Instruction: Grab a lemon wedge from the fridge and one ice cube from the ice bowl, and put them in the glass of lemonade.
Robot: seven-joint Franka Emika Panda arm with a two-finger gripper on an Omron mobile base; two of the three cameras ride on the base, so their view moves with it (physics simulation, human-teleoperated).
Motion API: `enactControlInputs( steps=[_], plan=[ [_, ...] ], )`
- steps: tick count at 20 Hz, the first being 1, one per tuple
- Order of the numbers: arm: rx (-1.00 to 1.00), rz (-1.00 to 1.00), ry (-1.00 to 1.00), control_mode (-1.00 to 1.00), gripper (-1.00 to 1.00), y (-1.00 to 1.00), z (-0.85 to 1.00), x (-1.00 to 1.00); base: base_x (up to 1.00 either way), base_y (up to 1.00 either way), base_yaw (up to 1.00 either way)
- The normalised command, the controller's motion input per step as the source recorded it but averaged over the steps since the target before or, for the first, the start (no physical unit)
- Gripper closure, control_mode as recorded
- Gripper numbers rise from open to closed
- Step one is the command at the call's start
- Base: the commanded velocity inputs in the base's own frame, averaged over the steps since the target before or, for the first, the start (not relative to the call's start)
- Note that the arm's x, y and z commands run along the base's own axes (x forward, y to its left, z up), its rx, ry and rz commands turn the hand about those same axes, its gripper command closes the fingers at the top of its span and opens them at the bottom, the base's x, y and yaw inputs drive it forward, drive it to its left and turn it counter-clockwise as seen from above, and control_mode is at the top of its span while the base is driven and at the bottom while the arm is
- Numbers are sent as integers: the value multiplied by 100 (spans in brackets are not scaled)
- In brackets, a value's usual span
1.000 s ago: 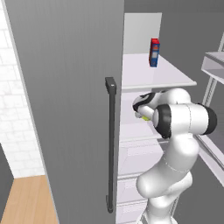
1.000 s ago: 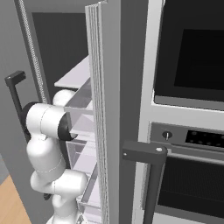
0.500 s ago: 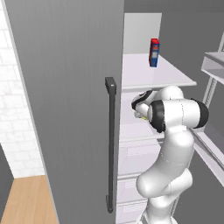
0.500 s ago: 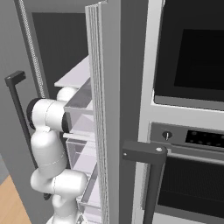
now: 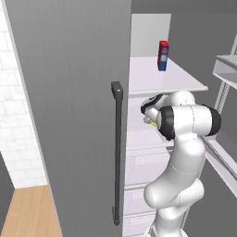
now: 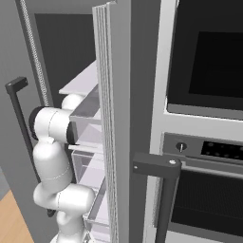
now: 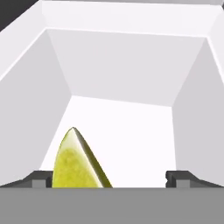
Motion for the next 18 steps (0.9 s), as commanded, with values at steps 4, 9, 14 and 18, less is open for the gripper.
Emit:
enactControlInputs(
  steps=[4,9,14,18],
  plan=[
    [0,2,0,-100,-100,18,-8,0,0,0,0],
    [0,4,0,-100,-100,23,-28,-6,0,0,0],
    [0,2,0,-100,-100,3,-13,-30,0,0,0],
    [0,0,0,-100,-100,0,0,-18,0,0,0]
  ],
)
